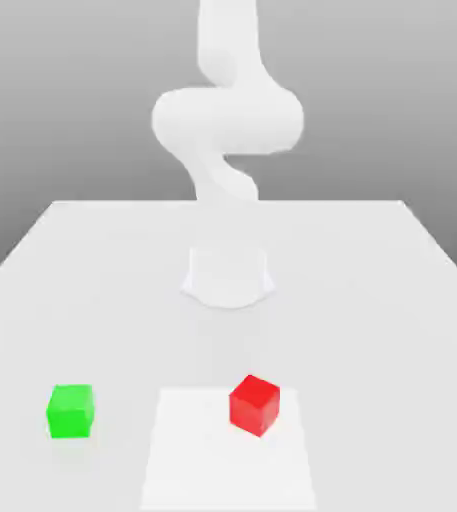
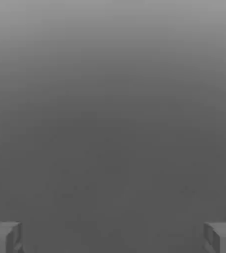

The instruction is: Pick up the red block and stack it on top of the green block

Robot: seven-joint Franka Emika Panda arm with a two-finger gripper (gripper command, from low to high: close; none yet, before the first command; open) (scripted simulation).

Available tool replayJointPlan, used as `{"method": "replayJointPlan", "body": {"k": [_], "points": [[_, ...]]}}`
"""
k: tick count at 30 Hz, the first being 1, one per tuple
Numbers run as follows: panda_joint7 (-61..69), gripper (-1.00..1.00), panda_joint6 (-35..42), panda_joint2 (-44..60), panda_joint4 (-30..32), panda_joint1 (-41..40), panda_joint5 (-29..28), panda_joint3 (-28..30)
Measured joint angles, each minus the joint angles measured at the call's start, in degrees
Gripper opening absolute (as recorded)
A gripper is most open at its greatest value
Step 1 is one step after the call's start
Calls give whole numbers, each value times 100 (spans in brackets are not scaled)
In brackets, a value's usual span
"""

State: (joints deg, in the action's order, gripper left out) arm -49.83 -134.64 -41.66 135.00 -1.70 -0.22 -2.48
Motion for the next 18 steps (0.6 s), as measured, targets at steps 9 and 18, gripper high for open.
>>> {"method": "replayJointPlan", "body": {"k": [9, 18], "points": [[-1716, 0, -1182, 1807, 1304, -550, -140, -806], [-3316, 0, -2550, 3857, 2670, -681, 90, -1183]]}}
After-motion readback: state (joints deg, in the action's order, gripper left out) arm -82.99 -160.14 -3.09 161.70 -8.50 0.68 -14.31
